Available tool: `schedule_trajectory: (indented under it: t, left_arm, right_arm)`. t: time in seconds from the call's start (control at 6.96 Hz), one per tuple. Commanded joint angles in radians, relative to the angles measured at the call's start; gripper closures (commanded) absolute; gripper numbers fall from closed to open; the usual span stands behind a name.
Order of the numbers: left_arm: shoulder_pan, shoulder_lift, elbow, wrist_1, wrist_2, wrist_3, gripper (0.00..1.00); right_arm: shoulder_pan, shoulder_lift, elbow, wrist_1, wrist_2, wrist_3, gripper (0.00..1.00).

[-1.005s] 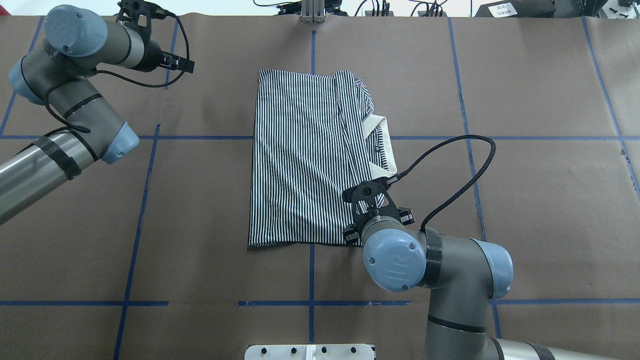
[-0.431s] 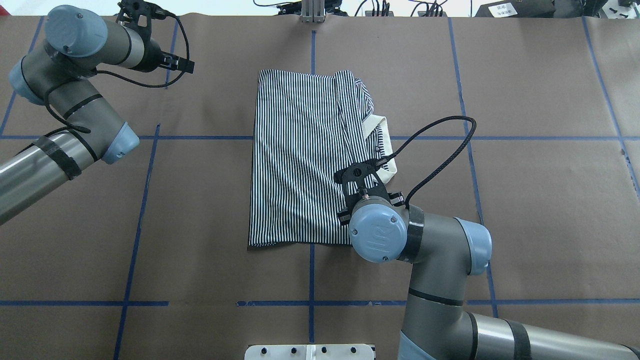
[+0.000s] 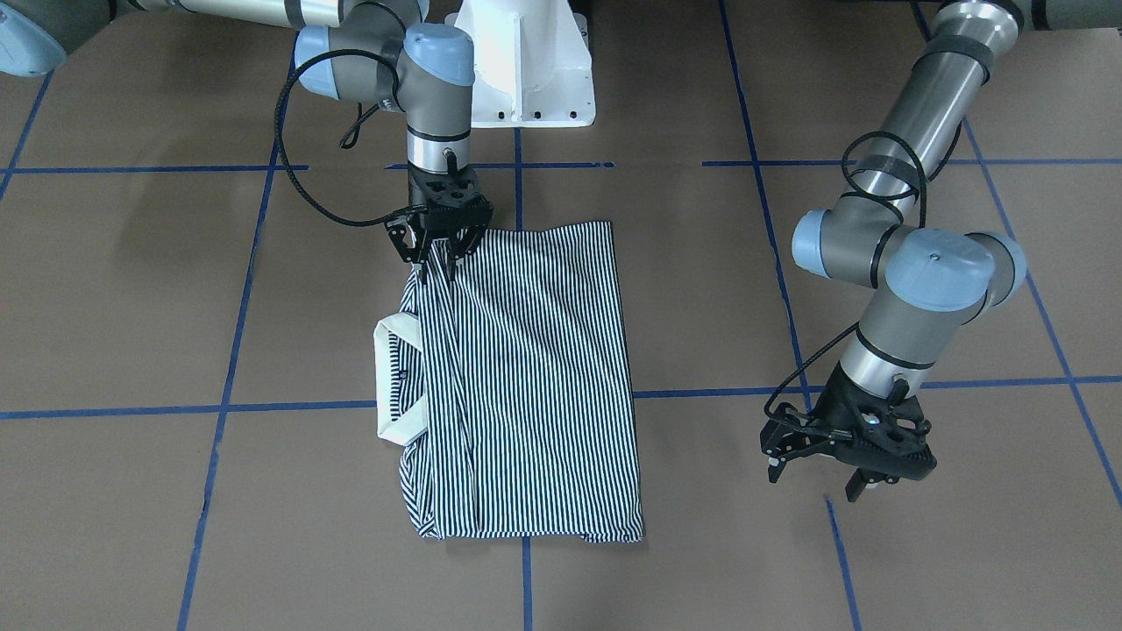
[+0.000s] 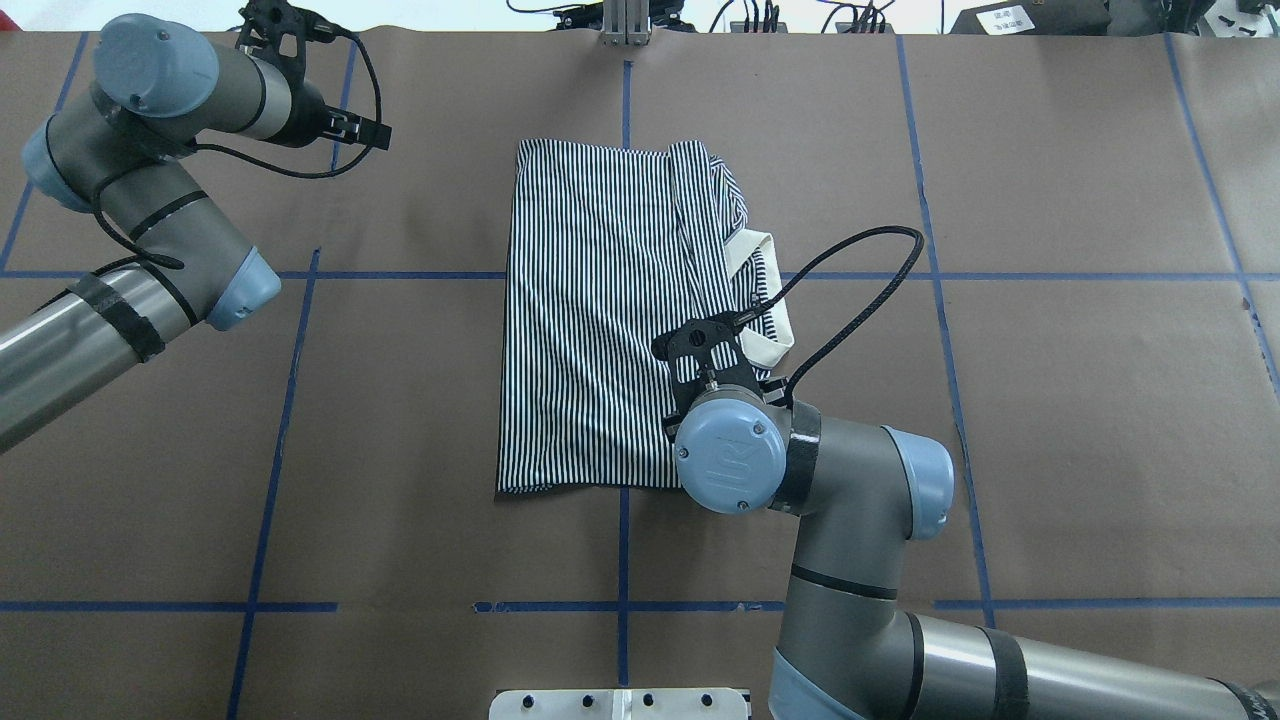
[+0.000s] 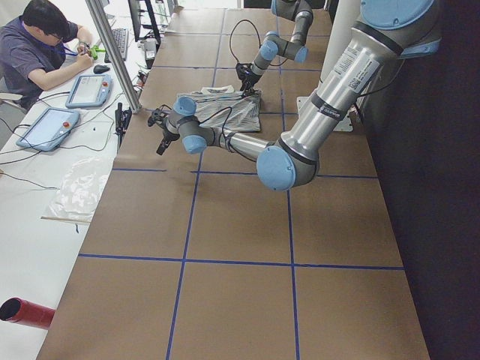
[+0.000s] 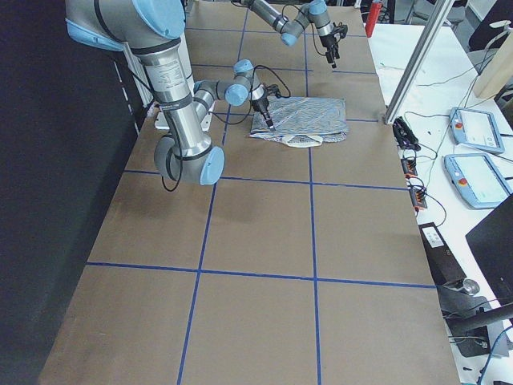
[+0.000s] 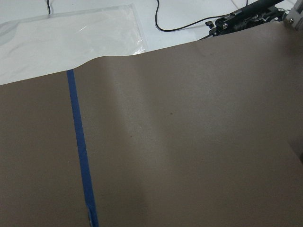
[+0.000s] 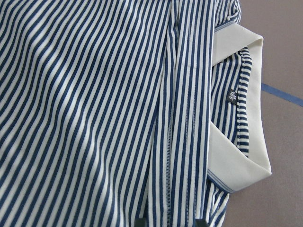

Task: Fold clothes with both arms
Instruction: 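Adjust the folded edge beside the collar with the right gripper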

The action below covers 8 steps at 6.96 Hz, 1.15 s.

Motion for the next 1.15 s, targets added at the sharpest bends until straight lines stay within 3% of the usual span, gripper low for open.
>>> schedule_trajectory:
  t: [0.0,1.01]
  left_arm:
    - [0.002,0.002,-0.001,0.000,0.000,-0.001,0.00]
    - [0.002,0.002,0.000,0.002,0.000,-0.001,0.00]
  right_arm:
    - [-0.006,0.004,-0.011,-0.001,0.000,0.001,0.54]
    - [-0.013,0.009,-0.010,-0.049,0.017,0.003,0.54]
